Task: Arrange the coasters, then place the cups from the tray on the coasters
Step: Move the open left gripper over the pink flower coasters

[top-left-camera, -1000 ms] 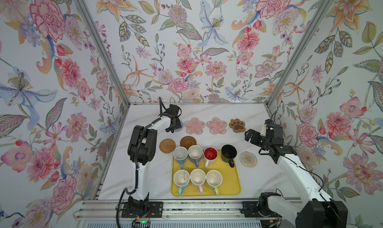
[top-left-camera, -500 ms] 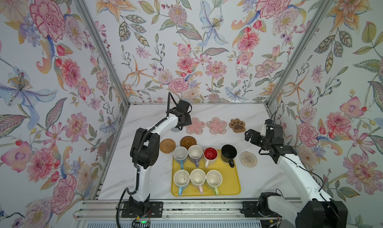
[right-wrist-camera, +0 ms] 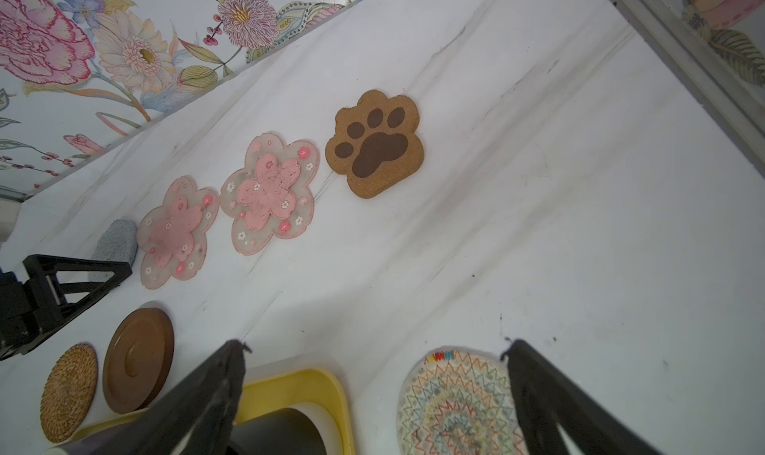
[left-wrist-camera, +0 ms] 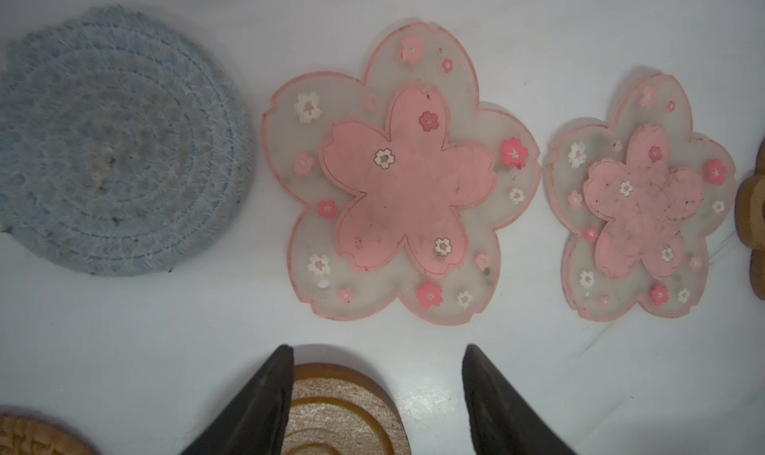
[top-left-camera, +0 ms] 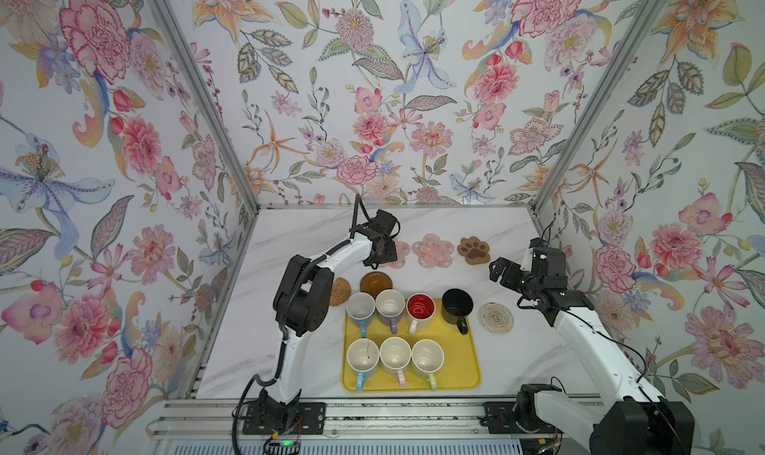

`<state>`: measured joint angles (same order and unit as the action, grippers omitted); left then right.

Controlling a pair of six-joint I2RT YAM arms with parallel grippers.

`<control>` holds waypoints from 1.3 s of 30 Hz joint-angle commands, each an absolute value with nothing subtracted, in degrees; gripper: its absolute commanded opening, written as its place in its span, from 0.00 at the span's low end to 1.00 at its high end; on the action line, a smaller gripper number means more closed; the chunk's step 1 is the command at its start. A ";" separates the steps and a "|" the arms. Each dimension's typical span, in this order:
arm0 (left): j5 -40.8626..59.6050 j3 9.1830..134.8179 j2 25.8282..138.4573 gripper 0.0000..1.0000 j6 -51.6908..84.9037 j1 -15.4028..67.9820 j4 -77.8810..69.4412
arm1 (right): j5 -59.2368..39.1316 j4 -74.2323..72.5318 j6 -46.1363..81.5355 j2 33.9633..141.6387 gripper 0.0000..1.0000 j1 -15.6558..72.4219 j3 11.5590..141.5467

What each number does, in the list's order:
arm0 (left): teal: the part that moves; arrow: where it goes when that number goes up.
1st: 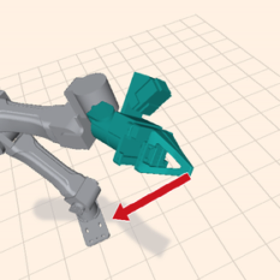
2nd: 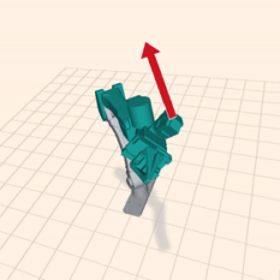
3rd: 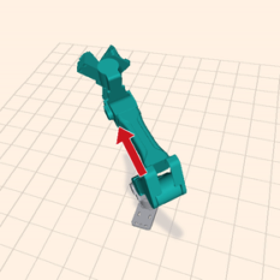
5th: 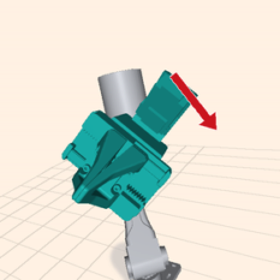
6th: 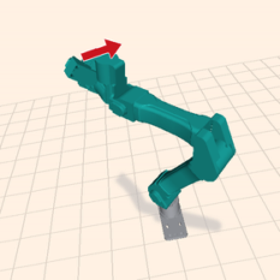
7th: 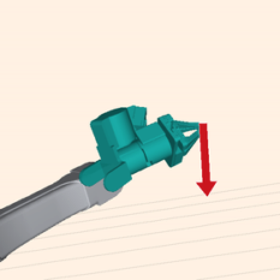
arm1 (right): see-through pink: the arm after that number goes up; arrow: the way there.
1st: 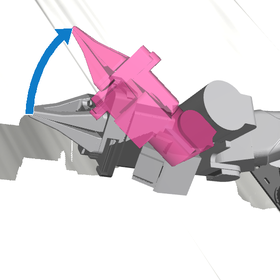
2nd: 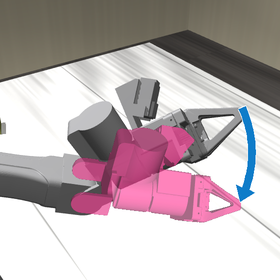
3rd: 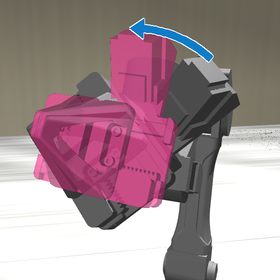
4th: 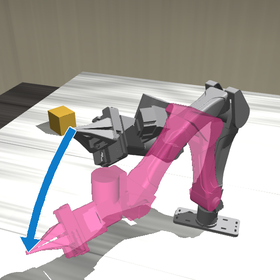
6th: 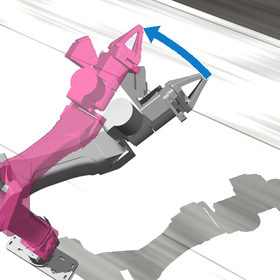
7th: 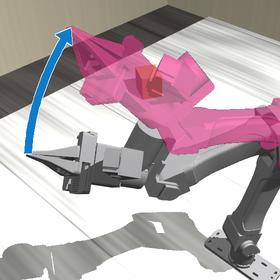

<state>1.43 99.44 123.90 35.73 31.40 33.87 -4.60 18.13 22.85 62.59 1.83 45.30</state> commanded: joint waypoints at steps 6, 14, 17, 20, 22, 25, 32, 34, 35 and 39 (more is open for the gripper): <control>4.24 101.36 127.07 0.67 38.57 33.92 34.63 | -5.53 16.62 23.42 63.00 0.99 1.20 44.65; 5.79 101.08 128.30 0.67 39.81 34.26 32.90 | -5.71 16.67 23.27 62.85 0.99 0.79 44.41; 6.15 101.45 128.95 0.67 39.90 34.29 32.52 | -5.80 16.69 23.22 62.83 0.99 0.71 44.38; 6.60 102.17 129.83 0.67 40.07 34.27 32.39 | -5.85 16.63 23.33 62.68 0.99 0.66 44.36; 6.76 102.22 130.23 0.67 40.23 34.30 31.93 | -5.89 16.61 23.36 62.57 0.99 0.62 44.30; 7.02 102.39 130.79 0.67 40.39 34.20 31.34 | -5.82 16.62 23.38 62.47 0.99 0.55 44.25; 8.08 102.83 132.09 0.67 41.15 33.67 30.33 | -5.76 16.62 23.37 62.49 0.99 0.35 44.29; 8.37 103.05 132.43 0.66 41.27 33.42 29.98 | -5.89 16.66 23.37 62.49 0.99 0.26 44.16; 8.35 103.22 132.54 0.66 41.31 33.25 29.93 | -5.89 16.68 23.37 62.57 0.99 0.25 44.21; 8.96 103.65 132.98 0.66 41.66 32.70 28.68 | -5.89 16.67 23.37 62.74 0.99 0.18 43.99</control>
